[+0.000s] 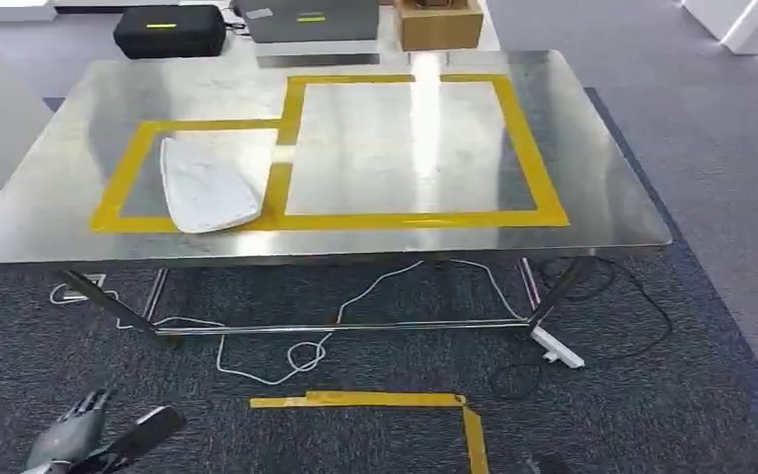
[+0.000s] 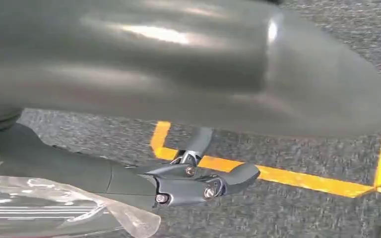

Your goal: Take the parts from the cabinet and place them on the table.

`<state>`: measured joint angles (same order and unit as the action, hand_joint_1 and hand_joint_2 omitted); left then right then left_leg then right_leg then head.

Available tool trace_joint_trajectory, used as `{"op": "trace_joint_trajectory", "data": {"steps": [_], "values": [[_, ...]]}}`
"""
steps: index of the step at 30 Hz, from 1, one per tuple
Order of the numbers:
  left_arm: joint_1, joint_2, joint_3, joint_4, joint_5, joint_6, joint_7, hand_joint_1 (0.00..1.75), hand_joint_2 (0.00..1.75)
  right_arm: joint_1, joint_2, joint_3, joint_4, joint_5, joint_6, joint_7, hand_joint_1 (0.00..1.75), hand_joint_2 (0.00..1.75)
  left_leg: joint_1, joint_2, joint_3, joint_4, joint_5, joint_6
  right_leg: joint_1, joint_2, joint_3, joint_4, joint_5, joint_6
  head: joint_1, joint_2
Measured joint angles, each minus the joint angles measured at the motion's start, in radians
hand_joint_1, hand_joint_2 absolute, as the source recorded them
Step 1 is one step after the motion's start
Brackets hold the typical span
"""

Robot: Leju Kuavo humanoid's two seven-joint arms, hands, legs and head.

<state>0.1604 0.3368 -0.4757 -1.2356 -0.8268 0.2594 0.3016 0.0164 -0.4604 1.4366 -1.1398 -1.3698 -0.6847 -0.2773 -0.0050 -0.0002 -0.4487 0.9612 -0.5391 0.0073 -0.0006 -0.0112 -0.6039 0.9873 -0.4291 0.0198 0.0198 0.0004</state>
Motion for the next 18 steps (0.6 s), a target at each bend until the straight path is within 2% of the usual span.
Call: {"op": "trace_joint_trajectory", "data": {"steps": [1,2,3,4,5,6,7,8,9,10,11,12,13,14,16,17,18], "values": [[0.023,0.005,0.000,0.003,0.026,0.003,0.018,0.00,0.00,0.000,0.000,0.000,-0.003,-0.005,-0.003,-0.003,0.00,0.00,-0.002,0.000,-0.002,0.000,0.001,0.001,-0.002,0.000,-0.004,-0.001,0.007,0.006,-0.001,0.000],[0.050,0.008,-0.001,0.005,0.048,0.007,0.041,0.00,0.00,0.002,-0.002,0.000,-0.007,-0.011,-0.006,-0.007,0.00,0.00,-0.002,0.002,-0.009,-0.002,0.009,0.009,-0.001,0.002,-0.005,-0.002,0.014,0.013,-0.001,0.000],[0.077,0.011,-0.003,0.009,0.069,0.011,0.057,0.00,0.00,0.004,-0.005,0.001,-0.011,-0.016,-0.007,-0.009,0.00,0.00,0.004,0.010,-0.015,-0.008,0.022,0.019,-0.003,0.007,-0.012,0.007,-0.009,0.018,-0.002,0.000],[0.091,0.013,-0.004,0.011,0.092,0.011,0.072,0.00,0.00,0.007,-0.007,0.002,-0.015,-0.021,-0.008,-0.011,0.00,0.00,0.004,0.010,-0.025,-0.007,0.030,0.031,-0.004,0.007,-0.034,0.039,-0.061,0.021,0.002,0.000],[0.103,0.014,-0.008,0.013,0.119,0.010,0.091,0.00,0.00,0.008,-0.008,0.003,-0.015,-0.027,-0.010,-0.014,0.00,0.00,0.003,0.009,-0.036,-0.005,0.038,0.036,-0.005,0.008,-0.050,0.103,-0.120,0.023,0.003,0.000],[0.116,0.017,-0.015,0.016,0.147,0.010,0.111,0.00,0.00,0.007,-0.009,0.003,-0.015,-0.033,-0.010,-0.017,0.00,0.00,0.002,0.009,-0.049,-0.004,0.047,0.037,-0.005,0.008,-0.070,0.183,-0.171,0.026,0.005,0.000],[0.133,0.020,-0.024,0.019,0.188,0.015,0.133,0.00,0.00,0.005,-0.010,0.003,-0.017,-0.042,-0.011,-0.024,0.00,0.00,-0.001,0.009,-0.063,-0.003,0.058,0.038,-0.005,0.008,-0.088,0.265,-0.210,0.028,0.003,0.000],[0.148,0.023,-0.037,0.024,0.228,0.025,0.148,0.00,0.00,0.006,-0.011,0.003,-0.019,-0.050,-0.011,-0.031,0.00,0.00,-0.003,0.010,-0.076,-0.001,0.067,0.038,-0.005,0.008,-0.088,0.309,-0.214,0.029,0.004,0.000],[0.160,0.026,-0.052,0.028,0.269,0.039,0.158,0.00,0.00,0.009,-0.013,0.001,-0.021,-0.062,-0.011,-0.039,0.00,0.00,-0.005,0.011,-0.089,0.000,0.076,0.038,-0.004,0.008,-0.070,0.310,-0.190,0.028,0.003,0.000],[0.170,0.027,-0.072,0.030,0.314,0.063,0.169,0.00,0.00,0.015,-0.016,-0.004,-0.024,-0.075,-0.011,-0.048,0.00,0.00,-0.007,0.010,-0.103,0.002,0.085,0.037,-0.004,0.008,-0.033,0.272,-0.150,0.025,0.004,0.000],[0.176,0.028,-0.089,0.032,0.346,0.084,0.177,0.00,0.00,0.021,-0.019,-0.008,-0.026,-0.090,-0.011,-0.058,0.00,0.00,-0.008,0.009,-0.113,0.003,0.093,0.036,-0.004,0.008,0.020,0.204,-0.114,0.021,0.003,0.000],[0.179,0.031,-0.116,0.033,0.389,0.116,0.187,0.00,0.00,0.025,-0.023,-0.016,-0.031,-0.108,-0.011,-0.068,0.00,0.00,-0.009,0.006,-0.121,0.005,0.099,0.034,-0.002,0.009,0.085,0.110,-0.092,0.014,0.004,0.000],[0.180,0.034,-0.147,0.033,0.428,0.142,0.198,0.00,0.00,0.027,-0.028,-0.026,-0.036,-0.120,-0.011,-0.076,0.00,0.00,-0.009,0.005,-0.128,0.007,0.106,0.031,0.002,0.014,0.158,0.002,-0.108,0.004,0.005,0.000],[0.181,0.039,-0.177,0.033,0.448,0.161,0.204,0.00,0.00,0.029,-0.032,-0.031,-0.041,-0.127,-0.011,-0.081,0.00,0.00,-0.013,0.004,-0.133,0.011,0.115,0.026,0.003,0.013,0.196,-0.059,-0.120,0.005,0.002,0.000],[0.181,0.047,-0.220,0.033,0.465,0.175,0.212,0.00,0.00,0.030,-0.038,-0.036,-0.048,-0.132,-0.013,-0.086,0.00,0.00,-0.009,0.005,-0.143,0.011,0.132,0.016,0.007,0.014,0.191,-0.063,-0.121,0.004,0.004,0.000],[0.181,0.049,-0.238,0.033,0.472,0.177,0.214,0.00,0.00,0.033,-0.040,-0.038,-0.050,-0.136,-0.013,-0.087,0.00,0.00,-0.008,0.004,-0.145,0.011,0.139,0.012,0.008,0.013,0.185,-0.064,-0.114,0.000,0.003,0.000],[0.182,0.057,-0.253,0.033,0.474,0.179,0.215,0.00,0.00,0.038,-0.040,-0.040,-0.053,-0.137,-0.013,-0.087,0.00,0.00,-0.008,-0.001,-0.150,0.016,0.129,0.006,-0.004,0.008,0.171,-0.073,-0.099,-0.014,0.004,0.000]]}}
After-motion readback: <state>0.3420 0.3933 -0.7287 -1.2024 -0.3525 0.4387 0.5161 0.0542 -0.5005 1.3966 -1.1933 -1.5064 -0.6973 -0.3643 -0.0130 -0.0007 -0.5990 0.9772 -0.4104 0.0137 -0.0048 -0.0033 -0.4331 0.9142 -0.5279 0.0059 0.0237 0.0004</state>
